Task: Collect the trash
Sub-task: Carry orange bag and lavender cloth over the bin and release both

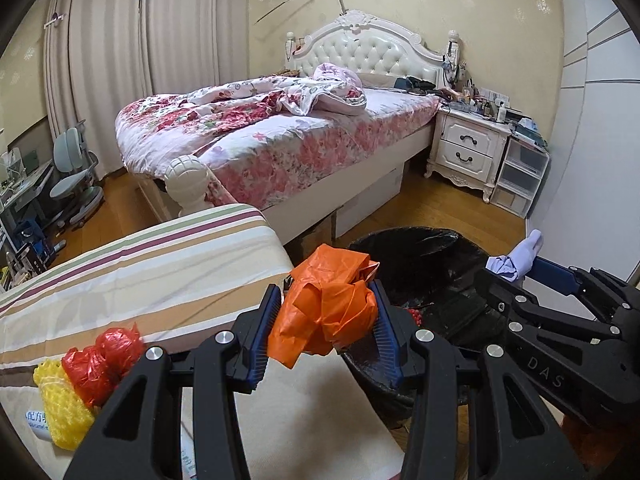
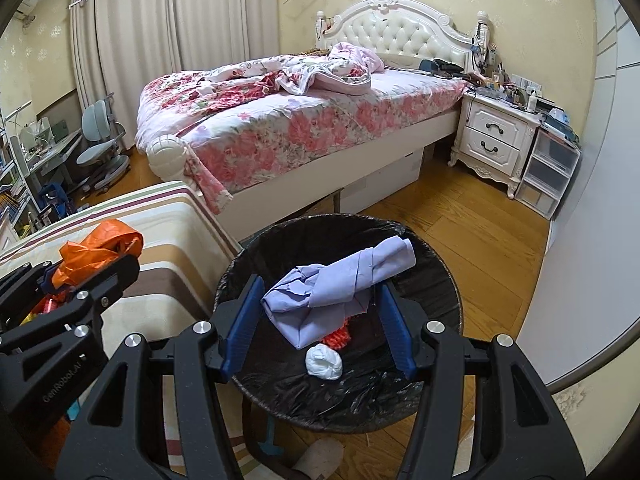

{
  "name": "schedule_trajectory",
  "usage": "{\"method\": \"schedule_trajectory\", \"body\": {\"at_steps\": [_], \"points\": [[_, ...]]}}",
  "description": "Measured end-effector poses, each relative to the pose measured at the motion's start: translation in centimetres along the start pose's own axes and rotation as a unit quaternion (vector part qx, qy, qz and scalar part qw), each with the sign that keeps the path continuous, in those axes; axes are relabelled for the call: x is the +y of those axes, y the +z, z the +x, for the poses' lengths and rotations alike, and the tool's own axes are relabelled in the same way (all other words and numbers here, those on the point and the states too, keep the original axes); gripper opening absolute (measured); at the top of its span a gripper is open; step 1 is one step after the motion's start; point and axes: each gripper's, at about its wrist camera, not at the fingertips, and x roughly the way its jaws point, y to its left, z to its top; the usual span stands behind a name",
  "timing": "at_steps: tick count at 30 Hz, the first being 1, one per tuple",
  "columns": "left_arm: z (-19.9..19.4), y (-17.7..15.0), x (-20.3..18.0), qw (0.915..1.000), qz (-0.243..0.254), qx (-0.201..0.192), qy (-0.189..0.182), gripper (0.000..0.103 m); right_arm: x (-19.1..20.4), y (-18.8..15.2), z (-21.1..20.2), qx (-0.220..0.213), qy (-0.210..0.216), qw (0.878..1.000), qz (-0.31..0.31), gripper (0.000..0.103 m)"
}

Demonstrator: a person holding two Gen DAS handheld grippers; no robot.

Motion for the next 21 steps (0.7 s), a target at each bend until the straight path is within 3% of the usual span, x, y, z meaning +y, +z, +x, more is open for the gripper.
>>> {"method": "schedule_trajectory", "body": {"at_steps": [17, 18, 19, 21], "points": [[3.3, 1.4, -2.2, 0.9995, 0.021, 0.021, 0.011, 0.046, -3.4, 1.0, 2.1, 0.007, -0.013, 0.999, 0.035, 0.057], [3.3, 1.4, -2.3, 0.9994, 0.024, 0.021, 0.013, 0.048, -3.5, 1.0, 2.2, 0.007, -0.015, 0.999, 0.036, 0.057], [3.3, 1.4, -2.4, 0.9993, 0.027, 0.020, 0.016, 0.055, -3.5, 1.0, 2.2, 0.008, -0.017, 0.999, 0.036, 0.058], [3.2, 1.4, -2.4, 0.9993, 0.029, 0.012, 0.020, 0.068, -3.8, 1.1, 2.3, 0.008, -0.025, 0.999, 0.039, 0.068]]}}
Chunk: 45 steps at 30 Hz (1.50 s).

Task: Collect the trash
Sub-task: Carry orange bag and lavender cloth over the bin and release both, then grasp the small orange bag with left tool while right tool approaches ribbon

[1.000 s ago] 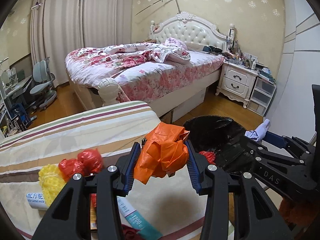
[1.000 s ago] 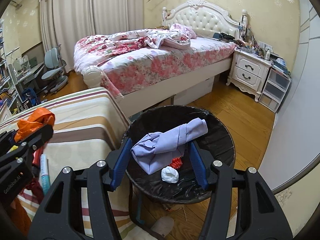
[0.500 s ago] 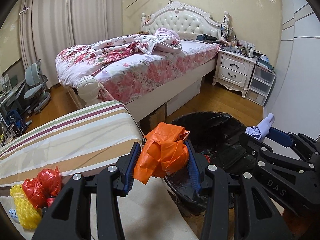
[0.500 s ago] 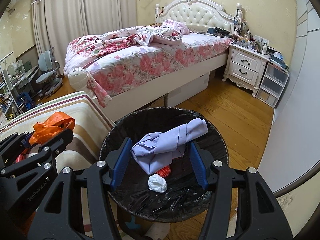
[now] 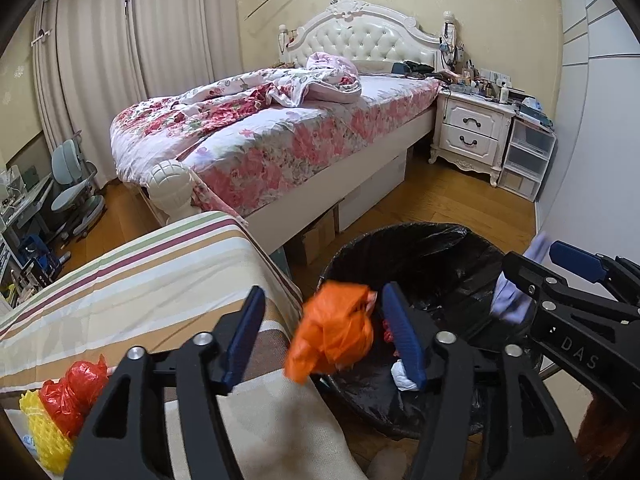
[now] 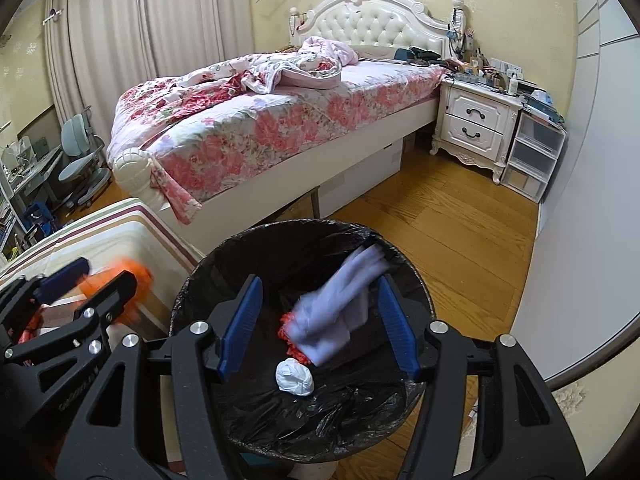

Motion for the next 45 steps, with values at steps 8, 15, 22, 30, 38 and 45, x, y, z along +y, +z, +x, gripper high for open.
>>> {"method": "schedule_trajectory", "body": {"at_steps": [8, 15, 22, 30, 38, 45], "points": [[-0.7, 0.3, 0.4, 0.9997, 0.005, -0.012, 0.022, 0.078, -1.0, 0.1, -1.0, -0.011, -0.021, 0.999, 0.022, 0.073], [-2.4, -0.4, 2.1, 0.9995, -0.013, -0.007, 0.027, 0.078, -1.2, -1.1, -2.8, -0.012, -0.021, 0.999, 0.039, 0.081], [-4.9, -2.4, 4.6, 0.9985, -0.033, 0.002, 0.044, 0.080, 0.1, -4.0, -4.6, 0.011, -0.018, 0.999, 0.042, 0.082], [-8.5, -5.5, 7.3, 0.9967, -0.039, 0.008, 0.070, 0.080, 3.9, -7.3, -7.1, 0.022, -0.001, 1.000, 0.022, 0.082], [-11.6, -8.0, 11.2, 0.9929, -0.066, 0.005, 0.099, 0.080, 8.1, -8.9, -9.3, 0.021, 0.032, 0.999, -0.010, 0.082], [-13.2, -11.5, 14.9, 0.9885, -0.091, 0.023, 0.119, 0.080, 11.6, -10.4, -10.3, 0.028, 0.058, 0.997, -0.041, 0.082]]}}
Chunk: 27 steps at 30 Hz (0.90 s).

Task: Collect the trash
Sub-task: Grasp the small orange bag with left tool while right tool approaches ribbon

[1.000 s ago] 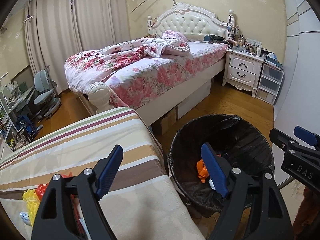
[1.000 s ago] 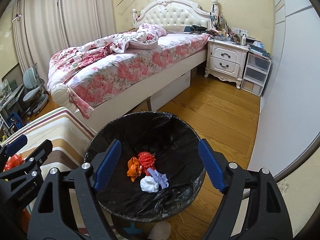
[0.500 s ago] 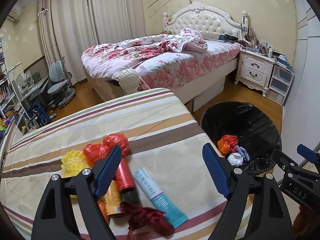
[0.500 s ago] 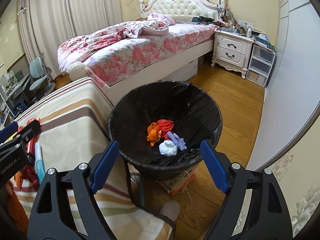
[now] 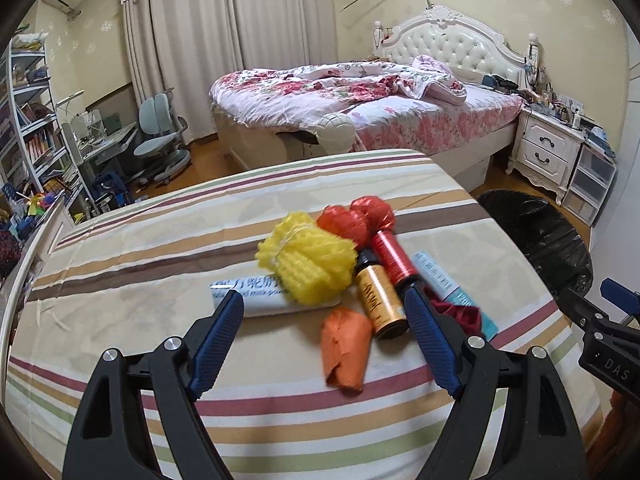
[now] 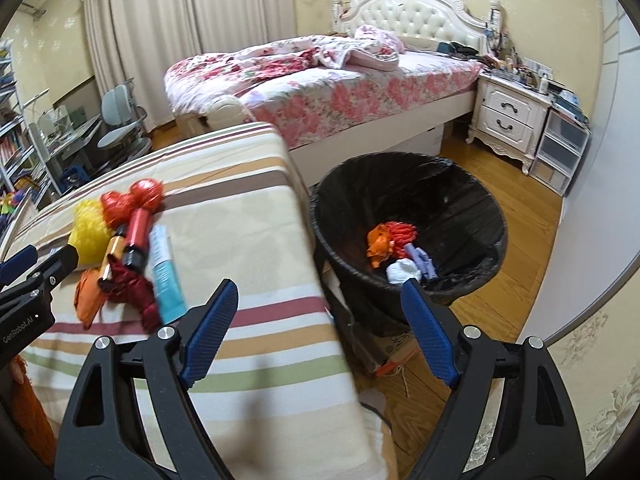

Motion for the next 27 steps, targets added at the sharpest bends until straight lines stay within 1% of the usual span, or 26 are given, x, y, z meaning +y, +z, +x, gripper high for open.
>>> {"method": "schedule_trajectory", "body": {"at_steps": [4, 7, 12, 15, 18, 20, 21, 22, 23, 24, 27], "points": [[0.3, -1.6, 1.9, 0.9998, -0.006, 0.016, 0.010, 0.080, 1.8, -0.7, -0.1, 0.007, 0.013, 1.000, -0.018, 0.082], [0.7, -2.1, 2.4, 0.9996, -0.009, 0.026, 0.010, 0.080, 2.7, -1.0, 0.0, 0.009, 0.014, 0.999, -0.031, 0.082], [1.4, -1.8, 2.3, 0.9991, -0.007, 0.040, -0.012, 0.080, 3.5, -1.0, 0.0, 0.010, 0.013, 0.999, -0.039, 0.082], [1.7, -1.7, 1.7, 0.9989, 0.004, 0.043, -0.021, 0.080, 3.6, -1.1, 0.1, 0.012, 0.013, 0.999, -0.040, 0.082], [2.2, -1.9, 1.2, 0.9975, 0.019, 0.058, -0.035, 0.080, 3.6, -1.1, 0.2, 0.013, 0.014, 0.999, -0.040, 0.082], [2.3, -2.0, 1.0, 0.9965, 0.026, 0.064, -0.047, 0.064, 3.6, -1.1, 0.2, 0.012, 0.015, 0.999, -0.040, 0.082], [2.5, -2.1, 1.1, 0.9959, 0.027, 0.069, -0.051, 0.051, 3.6, -1.1, 0.2, 0.012, 0.015, 0.999, -0.040, 0.082], [2.6, -2.2, 1.1, 0.9954, 0.025, 0.074, -0.056, 0.040, 3.6, -1.1, 0.2, 0.013, 0.015, 0.999, -0.040, 0.082], [2.6, -2.4, 1.2, 0.9950, 0.024, 0.076, -0.060, 0.033, 3.6, -1.1, 0.2, 0.012, 0.015, 0.999, -0.040, 0.082], [2.5, -2.4, 1.3, 0.9949, 0.022, 0.076, -0.063, 0.029, 3.6, -1.1, 0.2, 0.012, 0.016, 0.999, -0.041, 0.082], [1.9, -2.6, 1.7, 0.9951, 0.017, 0.069, -0.068, 0.029, 4.1, -1.0, 0.2, 0.013, 0.024, 0.999, -0.043, 0.082]]}}
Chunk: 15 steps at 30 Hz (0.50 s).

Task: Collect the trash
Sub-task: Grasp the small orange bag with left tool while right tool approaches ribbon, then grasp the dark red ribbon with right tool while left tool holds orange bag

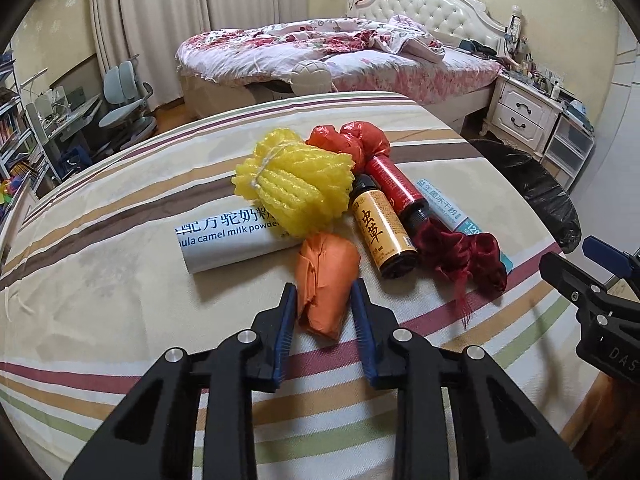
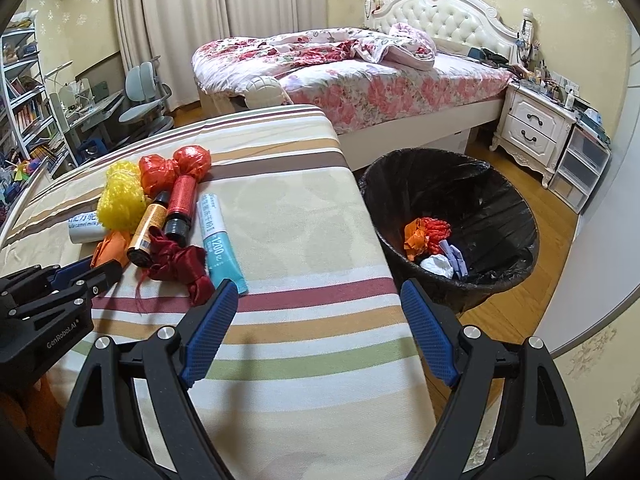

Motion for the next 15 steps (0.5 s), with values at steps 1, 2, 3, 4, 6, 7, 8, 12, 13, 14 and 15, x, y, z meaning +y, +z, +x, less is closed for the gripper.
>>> {"method": "schedule_trajectory", "body": {"at_steps": [1, 2, 3, 4, 6, 7, 8, 12, 13, 14, 15], "points": [[-0.2, -0.1, 0.0, 1.0000, 0.000, -0.003, 0.000, 0.029, 0.2, 0.0, -0.1, 0.000, 0.004, 1.000, -0.002, 0.082], [-0.5, -0.3, 0.0, 1.0000, 0.000, -0.007, 0.000, 0.029, 0.4, 0.1, -0.1, 0.000, 0.007, 1.000, -0.004, 0.082], [-0.8, -0.5, 0.1, 0.9999, 0.000, -0.010, -0.001, 0.029, 0.7, 0.1, -0.2, -0.001, 0.010, 1.000, -0.007, 0.082], [-1.0, -0.7, 0.2, 0.9999, 0.000, -0.012, 0.000, 0.029, 1.1, 0.2, -0.2, -0.003, 0.015, 1.000, -0.011, 0.082], [-1.4, -1.1, 0.6, 0.9998, -0.003, -0.016, 0.006, 0.029, 2.0, 0.3, -0.3, -0.003, 0.025, 0.999, -0.020, 0.082], [-1.5, -1.1, 0.8, 0.9998, -0.006, -0.017, 0.008, 0.029, 2.4, 0.3, -0.3, -0.002, 0.029, 0.999, -0.024, 0.082], [-1.7, -1.3, 1.2, 0.9997, -0.011, -0.019, 0.012, 0.029, 2.8, 0.3, -0.2, -0.001, 0.033, 0.999, -0.028, 0.082], [-2.4, -1.6, 2.6, 0.9987, -0.022, -0.029, 0.036, 0.029, 4.8, 0.6, 0.2, 0.001, 0.049, 0.998, -0.050, 0.081], [-2.5, -1.7, 3.1, 0.9983, -0.024, -0.031, 0.044, 0.029, 5.2, 0.7, 0.3, 0.001, 0.052, 0.997, -0.056, 0.080], [-2.5, -1.8, 3.6, 0.9980, -0.027, -0.031, 0.048, 0.029, 5.6, 0.8, 0.4, 0.001, 0.053, 0.997, -0.063, 0.078], [-2.5, -1.9, 4.0, 0.9978, -0.031, -0.031, 0.051, 0.029, 6.1, 0.9, 0.6, 0.001, 0.054, 0.996, -0.069, 0.074]]}}
